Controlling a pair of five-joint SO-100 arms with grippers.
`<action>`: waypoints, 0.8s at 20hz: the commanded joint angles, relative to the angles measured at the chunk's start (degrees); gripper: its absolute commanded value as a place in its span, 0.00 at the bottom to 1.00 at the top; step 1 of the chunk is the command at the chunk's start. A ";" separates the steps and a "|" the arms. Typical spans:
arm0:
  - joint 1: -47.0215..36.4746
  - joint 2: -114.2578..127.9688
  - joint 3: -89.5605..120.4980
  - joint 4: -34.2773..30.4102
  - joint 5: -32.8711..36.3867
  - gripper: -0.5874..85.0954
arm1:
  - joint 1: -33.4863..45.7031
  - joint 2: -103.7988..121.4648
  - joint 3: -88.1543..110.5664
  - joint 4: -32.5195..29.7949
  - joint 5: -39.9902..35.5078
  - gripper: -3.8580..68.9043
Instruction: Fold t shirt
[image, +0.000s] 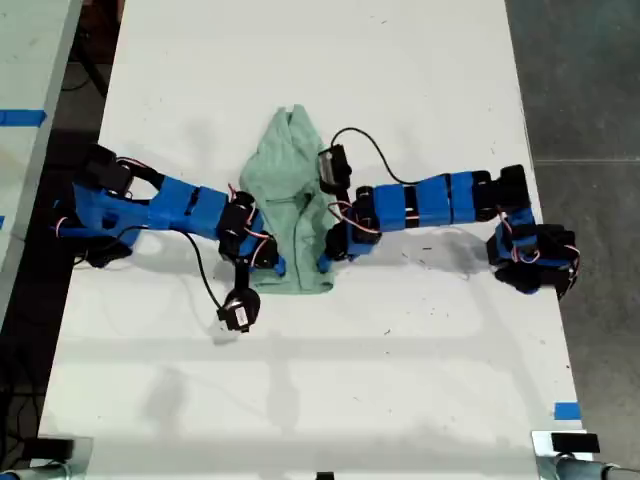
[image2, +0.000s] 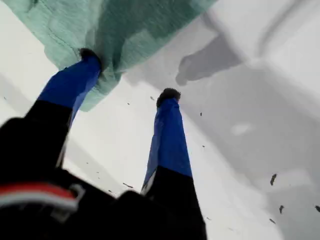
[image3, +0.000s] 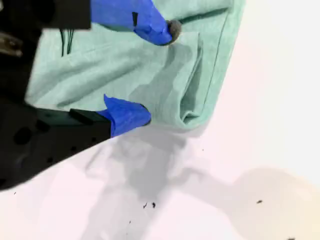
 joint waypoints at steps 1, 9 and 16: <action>1.93 1.14 0.00 -0.09 -3.25 0.25 | 0.09 0.18 -3.78 -3.60 -1.23 0.41; 6.59 -4.13 2.90 -3.43 -8.17 0.21 | -1.76 -2.29 -3.60 -9.49 -1.41 0.43; 5.63 -7.91 -0.09 -7.91 -2.46 0.00 | -5.27 -2.90 -3.87 -9.93 1.32 0.07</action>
